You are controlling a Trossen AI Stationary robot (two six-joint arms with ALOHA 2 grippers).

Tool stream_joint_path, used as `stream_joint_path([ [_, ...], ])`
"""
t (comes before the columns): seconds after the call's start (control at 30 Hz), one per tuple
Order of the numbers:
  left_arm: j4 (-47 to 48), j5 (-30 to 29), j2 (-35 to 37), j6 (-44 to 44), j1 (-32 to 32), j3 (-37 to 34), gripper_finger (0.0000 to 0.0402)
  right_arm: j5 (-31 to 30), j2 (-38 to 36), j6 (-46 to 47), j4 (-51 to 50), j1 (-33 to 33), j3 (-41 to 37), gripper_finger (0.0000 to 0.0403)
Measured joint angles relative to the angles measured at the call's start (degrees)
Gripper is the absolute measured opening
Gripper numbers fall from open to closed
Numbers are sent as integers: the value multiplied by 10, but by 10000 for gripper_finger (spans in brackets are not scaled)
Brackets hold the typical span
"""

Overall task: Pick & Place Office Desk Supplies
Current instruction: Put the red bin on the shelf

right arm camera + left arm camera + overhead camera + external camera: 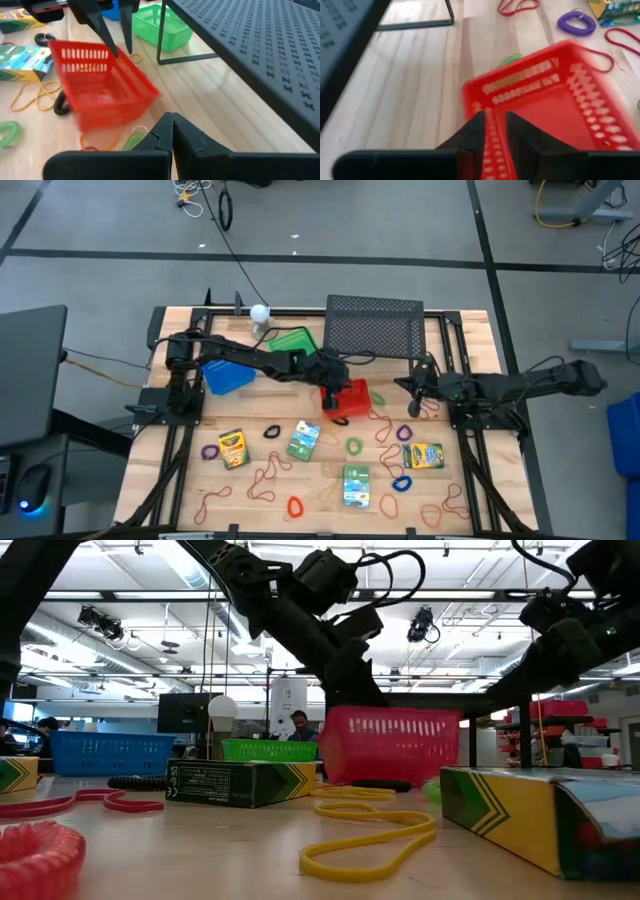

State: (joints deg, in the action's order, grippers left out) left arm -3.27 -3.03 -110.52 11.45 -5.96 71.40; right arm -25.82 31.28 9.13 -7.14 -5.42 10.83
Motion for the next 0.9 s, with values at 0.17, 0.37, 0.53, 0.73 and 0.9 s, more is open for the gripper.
stream_joint_path([
  [0.17,23,0,29,5,2,-1,126,-10,29,6,-5,-23,29,19],
  [0.37,61,30,96,-9,17,-17,110,-11,58,23,-63,-43,85,22],
  [0.53,-49,79,151,-23,32,-117,49,-15,102,37,-126,-62,150,22],
  [0.73,-319,75,209,-70,45,-294,7,5,214,37,-188,-67,242,24],
  [0.9,-500,30,221,-109,45,-406,14,43,331,36,-213,-66,331,44],
])
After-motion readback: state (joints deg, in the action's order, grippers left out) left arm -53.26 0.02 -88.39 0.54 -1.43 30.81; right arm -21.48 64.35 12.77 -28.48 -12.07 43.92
